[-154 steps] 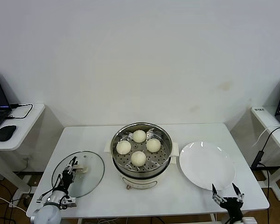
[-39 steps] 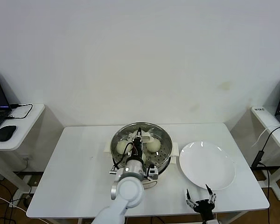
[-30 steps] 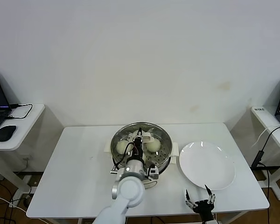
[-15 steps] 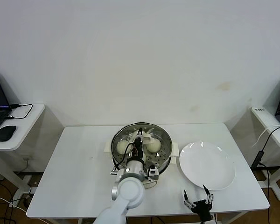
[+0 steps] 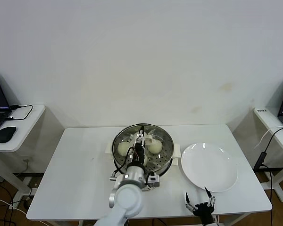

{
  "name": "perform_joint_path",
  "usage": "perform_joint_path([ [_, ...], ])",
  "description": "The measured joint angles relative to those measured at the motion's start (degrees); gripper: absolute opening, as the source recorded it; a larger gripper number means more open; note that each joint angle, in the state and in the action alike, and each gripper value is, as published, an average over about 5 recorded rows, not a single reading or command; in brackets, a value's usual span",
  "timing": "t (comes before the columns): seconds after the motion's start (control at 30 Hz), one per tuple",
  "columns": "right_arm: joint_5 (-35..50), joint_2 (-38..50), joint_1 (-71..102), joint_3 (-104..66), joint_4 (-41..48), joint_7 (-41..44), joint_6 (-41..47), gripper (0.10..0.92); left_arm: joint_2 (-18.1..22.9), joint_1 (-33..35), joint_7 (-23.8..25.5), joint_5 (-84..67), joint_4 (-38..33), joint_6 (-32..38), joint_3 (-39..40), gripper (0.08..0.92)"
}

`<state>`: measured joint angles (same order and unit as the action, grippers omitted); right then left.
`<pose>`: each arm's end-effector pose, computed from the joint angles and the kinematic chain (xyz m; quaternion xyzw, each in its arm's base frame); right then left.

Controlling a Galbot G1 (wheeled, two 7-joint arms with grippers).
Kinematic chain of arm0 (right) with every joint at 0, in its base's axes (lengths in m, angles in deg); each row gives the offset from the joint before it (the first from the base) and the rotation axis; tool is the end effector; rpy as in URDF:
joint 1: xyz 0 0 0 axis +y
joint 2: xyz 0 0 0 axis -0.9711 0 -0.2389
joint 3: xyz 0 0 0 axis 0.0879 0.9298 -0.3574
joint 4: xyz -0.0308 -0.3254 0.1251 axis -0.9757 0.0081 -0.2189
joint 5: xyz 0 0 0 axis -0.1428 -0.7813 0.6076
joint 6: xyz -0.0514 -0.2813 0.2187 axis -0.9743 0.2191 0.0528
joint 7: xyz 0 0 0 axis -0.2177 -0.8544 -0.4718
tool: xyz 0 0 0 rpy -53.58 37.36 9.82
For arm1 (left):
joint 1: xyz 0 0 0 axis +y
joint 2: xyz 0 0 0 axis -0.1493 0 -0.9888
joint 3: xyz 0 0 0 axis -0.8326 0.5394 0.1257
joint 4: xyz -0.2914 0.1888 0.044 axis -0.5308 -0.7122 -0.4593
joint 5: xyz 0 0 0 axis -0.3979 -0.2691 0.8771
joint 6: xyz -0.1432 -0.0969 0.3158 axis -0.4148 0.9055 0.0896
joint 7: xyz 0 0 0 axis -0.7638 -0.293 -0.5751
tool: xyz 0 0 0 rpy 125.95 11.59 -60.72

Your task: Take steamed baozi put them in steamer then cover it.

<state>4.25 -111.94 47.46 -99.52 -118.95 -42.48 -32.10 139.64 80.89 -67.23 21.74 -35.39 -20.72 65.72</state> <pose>0.1374 -0.0489 -0.4227 0.0330 -0.9780 0.1512 0.1396 0.2877 -0.1551 -0.2584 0.0648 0.7390 0.6696 0.0375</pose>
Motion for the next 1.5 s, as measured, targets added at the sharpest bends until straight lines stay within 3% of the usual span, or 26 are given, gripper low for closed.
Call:
perform_joint_path([
  [0.2,0.04,0.02,0.10,-0.04,0.00,-0.07,-0.12,0.823,-2.59,3.98,-2.20,-3.59,-5.66,0.77,-1.19,0.807],
  [0.37,0.55,0.23,0.46,0.00,-0.20,-0.23,-0.57,0.823,-5.86,9.12,-5.75,-11.22,-12.39,2.08,-4.14,0.822],
  [0.5,1.83,0.70,0.74,0.24,-0.76,-0.39,-1.27,0.823,-8.41,14.76,-11.49,-21.89,-16.98,4.52,-8.36,0.823],
  [0.67,4.32,1.25,0.77,0.59,-1.24,-0.85,-2.46,0.823,-10.21,22.28,-20.64,-40.15,-19.55,12.39,-15.89,0.823],
  [0.87,8.61,2.86,1.62,1.03,-2.62,-0.82,-3.44,0.823,-11.46,30.18,-26.18,-61.80,-20.59,20.56,-23.34,0.823],
  [1.1,14.63,6.75,3.63,1.60,-4.81,-0.03,-3.35,0.823,-11.41,36.85,-29.40,-82.58,-20.04,23.96,-27.21,0.823],
  [1.5,21.84,12.70,6.64,3.58,-8.14,0.64,-2.02,0.823,-7.90,41.60,-32.10,-94.48,-14.63,28.37,-29.80,0.823],
])
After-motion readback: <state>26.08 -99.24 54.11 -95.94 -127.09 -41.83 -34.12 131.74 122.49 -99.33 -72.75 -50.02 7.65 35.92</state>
